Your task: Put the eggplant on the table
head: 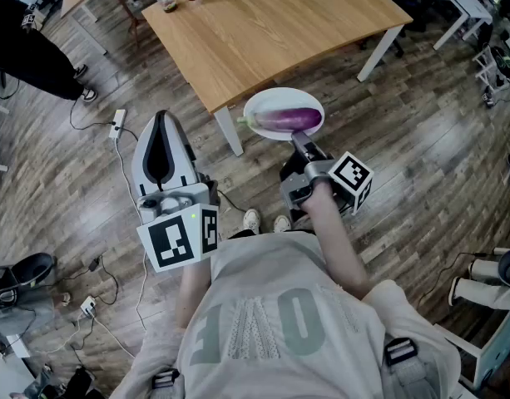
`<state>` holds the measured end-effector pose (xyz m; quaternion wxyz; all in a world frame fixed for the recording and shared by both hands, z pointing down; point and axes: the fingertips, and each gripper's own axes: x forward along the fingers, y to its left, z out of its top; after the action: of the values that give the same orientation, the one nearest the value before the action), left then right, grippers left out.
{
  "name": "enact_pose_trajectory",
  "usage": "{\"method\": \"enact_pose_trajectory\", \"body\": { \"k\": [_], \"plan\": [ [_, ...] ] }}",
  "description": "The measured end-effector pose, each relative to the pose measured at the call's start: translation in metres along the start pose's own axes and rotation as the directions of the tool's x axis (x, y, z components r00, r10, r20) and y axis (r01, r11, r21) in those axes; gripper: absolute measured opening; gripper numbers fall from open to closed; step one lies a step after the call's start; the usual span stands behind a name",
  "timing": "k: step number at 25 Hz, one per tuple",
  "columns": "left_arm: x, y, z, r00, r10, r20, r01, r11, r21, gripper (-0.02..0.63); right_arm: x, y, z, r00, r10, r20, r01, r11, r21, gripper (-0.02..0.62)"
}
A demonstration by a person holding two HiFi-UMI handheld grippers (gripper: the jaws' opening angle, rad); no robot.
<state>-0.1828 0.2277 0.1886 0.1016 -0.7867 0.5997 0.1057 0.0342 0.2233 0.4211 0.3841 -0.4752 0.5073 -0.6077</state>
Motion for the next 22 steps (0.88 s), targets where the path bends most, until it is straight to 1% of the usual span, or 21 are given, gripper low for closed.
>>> {"method": "enact_pose_trajectory", "body": {
  "k": [7,10,22],
  "plan": [
    [-0.003,-0.005,-0.003,1.000,0.010,-0.006,-0.010,1.000,0.004,0.009,0.000,-0.003,0.003,1.000,-0.003,-0.012,0.003,1.000,-0.002,0.026],
    [-0.005,-0.004,-0.005,1.000,0.022,-0.009,-0.022,1.000,0.006,0.009,0.000,-0.003,0.006,1.000,0.007,-0.009,-0.007,1.000,-0.012,0.026],
    [-0.001,-0.030,-0.009,0.997,0.074,-0.009,-0.073,0.997,0.026,0.009,0.001,-0.004,0.049,1.000,0.006,-0.017,-0.006,1.000,-0.022,0.026]
  ]
}}
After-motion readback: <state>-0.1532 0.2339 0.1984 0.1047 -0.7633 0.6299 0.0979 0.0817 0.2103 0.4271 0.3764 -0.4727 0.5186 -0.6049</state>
